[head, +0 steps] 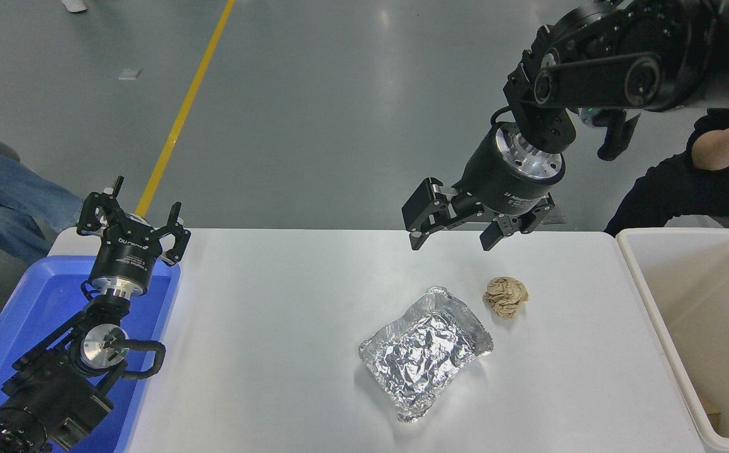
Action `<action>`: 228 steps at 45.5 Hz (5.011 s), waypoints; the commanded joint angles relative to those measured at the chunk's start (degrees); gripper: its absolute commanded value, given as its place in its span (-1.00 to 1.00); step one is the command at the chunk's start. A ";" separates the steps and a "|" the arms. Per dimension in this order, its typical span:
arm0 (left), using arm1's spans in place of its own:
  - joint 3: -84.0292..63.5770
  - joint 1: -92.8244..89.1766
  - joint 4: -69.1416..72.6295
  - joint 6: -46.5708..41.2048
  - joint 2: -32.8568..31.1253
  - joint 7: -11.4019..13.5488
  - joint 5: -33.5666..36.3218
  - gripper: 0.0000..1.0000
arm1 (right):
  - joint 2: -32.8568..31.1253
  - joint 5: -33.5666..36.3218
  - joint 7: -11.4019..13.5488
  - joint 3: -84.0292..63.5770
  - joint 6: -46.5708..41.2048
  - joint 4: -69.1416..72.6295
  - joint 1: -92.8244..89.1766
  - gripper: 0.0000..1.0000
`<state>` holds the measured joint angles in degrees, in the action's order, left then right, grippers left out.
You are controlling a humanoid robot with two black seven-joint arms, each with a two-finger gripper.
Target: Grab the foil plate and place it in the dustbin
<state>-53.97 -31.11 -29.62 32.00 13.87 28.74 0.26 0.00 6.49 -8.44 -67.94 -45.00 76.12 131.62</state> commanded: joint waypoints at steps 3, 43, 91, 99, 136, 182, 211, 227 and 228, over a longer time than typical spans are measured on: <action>0.01 0.00 0.00 -0.01 0.02 0.00 0.00 0.96 | 0.00 0.01 0.00 0.00 0.00 0.00 -0.31 1.00; 0.01 0.00 0.00 0.08 0.02 0.00 0.00 0.96 | 0.00 0.28 0.00 -0.18 0.00 -1.67 -2.15 1.00; 0.01 -0.09 0.00 0.08 0.02 0.00 0.00 0.96 | 0.00 0.28 -0.17 -0.88 0.00 -3.08 -2.07 1.00; 0.01 0.00 0.00 0.08 0.02 -0.09 0.00 0.96 | 0.00 0.19 -0.17 -1.58 0.00 -2.73 -2.50 1.00; 0.01 -0.09 0.00 0.08 0.02 0.00 0.00 0.96 | 0.00 -1.22 -0.17 -7.56 23.02 -12.13 -28.60 1.00; 0.01 -0.09 0.00 0.08 0.02 0.00 0.00 0.96 | 0.00 -22.22 -0.79 -6.15 45.18 -16.09 -43.29 1.00; 0.01 -0.09 0.00 0.08 0.02 0.00 0.00 0.96 | 0.00 -22.22 -0.79 -0.26 47.72 -22.76 -53.65 1.00; 0.01 -0.09 0.00 0.08 0.02 -0.09 0.00 0.96 | 0.00 -22.40 -1.05 1.05 51.59 -23.82 -56.73 0.97; 0.01 -0.09 0.00 0.08 0.02 0.00 0.00 0.96 | 0.00 -22.49 -1.14 1.06 51.94 -23.82 -56.82 0.97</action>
<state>-53.97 -31.19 -29.64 32.09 13.89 28.72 0.27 0.00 -15.80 -9.36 -67.78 4.26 53.07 76.94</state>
